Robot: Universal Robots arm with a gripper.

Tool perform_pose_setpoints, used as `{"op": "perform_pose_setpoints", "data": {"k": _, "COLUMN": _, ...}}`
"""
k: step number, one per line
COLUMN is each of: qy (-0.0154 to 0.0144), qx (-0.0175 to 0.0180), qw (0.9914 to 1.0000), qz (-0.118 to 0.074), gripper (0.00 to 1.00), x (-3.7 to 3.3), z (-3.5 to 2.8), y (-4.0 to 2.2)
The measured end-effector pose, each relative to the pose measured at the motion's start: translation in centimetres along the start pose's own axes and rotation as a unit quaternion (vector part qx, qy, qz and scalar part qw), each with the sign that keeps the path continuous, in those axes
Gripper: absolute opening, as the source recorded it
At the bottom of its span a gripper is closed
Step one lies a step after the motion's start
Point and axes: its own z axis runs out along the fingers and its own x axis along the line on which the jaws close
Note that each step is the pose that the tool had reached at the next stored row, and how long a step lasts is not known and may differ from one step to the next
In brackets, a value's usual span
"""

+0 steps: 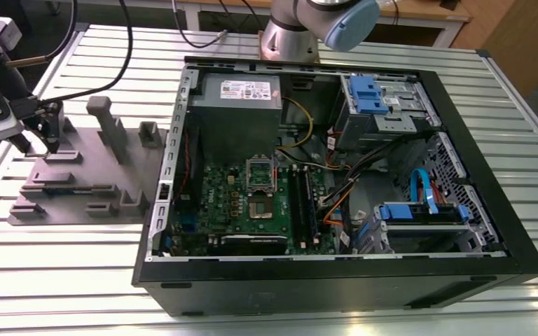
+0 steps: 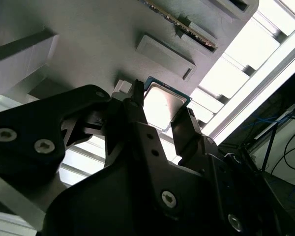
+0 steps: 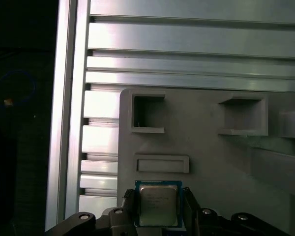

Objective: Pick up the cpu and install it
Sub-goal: 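Pick up the cpu and move it towards the insertion slot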

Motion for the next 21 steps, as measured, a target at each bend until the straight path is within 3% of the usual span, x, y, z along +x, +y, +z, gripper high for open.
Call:
{"op": "perform_pose_setpoints", "data": {"k": 7, "qy": 0.0000, "qx": 0.0000, "qw": 1.00000, "qz": 0.000, "gripper": 0.47, "x": 0.01, "z": -0.31, "y": 0.01}}
{"op": "perform_pose_setpoints", "data": {"k": 13, "qy": 0.0000, "qx": 0.0000, "qw": 1.00000, "qz": 0.000, "gripper": 0.47, "x": 0.02, "z": -1.11, "y": 0.04}}
{"op": "perform_pose_setpoints", "data": {"k": 21, "qy": 0.0000, "qx": 0.0000, "qw": 1.00000, "qz": 0.002, "gripper": 0.47, "x": 0.02, "z": -1.21, "y": 0.05}}
